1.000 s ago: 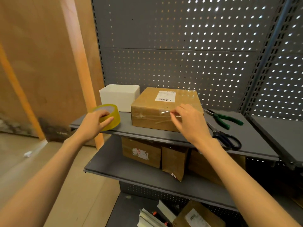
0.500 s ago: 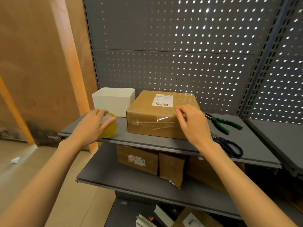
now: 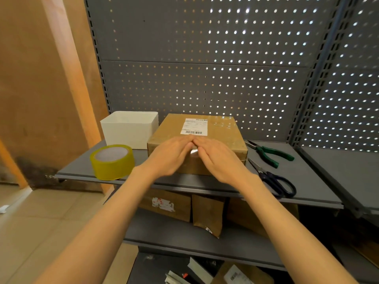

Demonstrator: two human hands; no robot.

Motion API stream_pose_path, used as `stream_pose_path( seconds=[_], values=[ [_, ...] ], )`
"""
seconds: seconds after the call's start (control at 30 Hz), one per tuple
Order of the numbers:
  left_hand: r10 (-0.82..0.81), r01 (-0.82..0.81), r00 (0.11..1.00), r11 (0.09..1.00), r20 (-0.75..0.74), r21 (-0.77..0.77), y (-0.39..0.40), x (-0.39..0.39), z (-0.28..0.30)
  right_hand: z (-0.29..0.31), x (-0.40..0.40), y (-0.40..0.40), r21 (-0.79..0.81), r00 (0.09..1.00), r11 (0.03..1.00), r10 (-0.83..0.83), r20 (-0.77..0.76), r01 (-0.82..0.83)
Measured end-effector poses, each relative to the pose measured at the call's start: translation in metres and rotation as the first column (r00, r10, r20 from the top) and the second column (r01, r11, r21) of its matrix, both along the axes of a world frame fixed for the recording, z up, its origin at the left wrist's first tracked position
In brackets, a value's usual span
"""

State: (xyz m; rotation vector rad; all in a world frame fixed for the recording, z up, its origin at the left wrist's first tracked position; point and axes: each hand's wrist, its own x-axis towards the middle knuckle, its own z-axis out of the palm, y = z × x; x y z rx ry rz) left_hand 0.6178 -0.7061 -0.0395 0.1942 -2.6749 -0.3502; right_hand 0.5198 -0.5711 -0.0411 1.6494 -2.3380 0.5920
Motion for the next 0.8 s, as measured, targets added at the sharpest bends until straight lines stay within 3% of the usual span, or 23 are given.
stream_pose_path(
  seconds=[0.1,0.2,0.33,0.43,0.57,0.7,0.8],
  values=[
    [0.035,-0.032,0.997,0.998,0.065,-0.049,-0.018,0.004,0.004,0.005,-0.002,0.005,-0.081,0.989,0.997,-0.001,0.148,0.013],
    [0.062,-0.057,0.993,0.997,0.098,-0.048,-0.019,-0.001,0.009,0.004,-0.003,0.005,-0.130,0.992,0.991,-0.016,0.122,0.032],
    [0.051,-0.051,0.999,0.999,-0.012,-0.011,-0.012,-0.009,0.010,0.005,-0.015,0.002,-0.284,0.991,0.956,-0.041,0.124,0.075],
    [-0.059,0.059,0.997,0.998,-0.047,0.000,-0.009,-0.014,0.001,0.000,-0.021,-0.001,-0.224,0.999,0.974,-0.043,-0.011,0.039],
    [-0.052,0.043,0.991,0.996,-0.121,-0.082,-0.014,-0.015,-0.009,-0.012,-0.022,-0.004,-0.243,0.977,0.968,-0.112,-0.182,0.065],
    [-0.060,0.043,0.996,0.966,-0.062,-0.254,-0.016,-0.012,-0.011,-0.020,-0.028,-0.001,-0.124,0.919,0.987,-0.142,-0.368,0.103],
    [-0.020,0.010,0.999,0.955,-0.032,-0.297,-0.013,-0.010,-0.011,-0.019,-0.028,-0.001,-0.066,0.911,0.990,-0.138,-0.389,0.122]
  ],
)
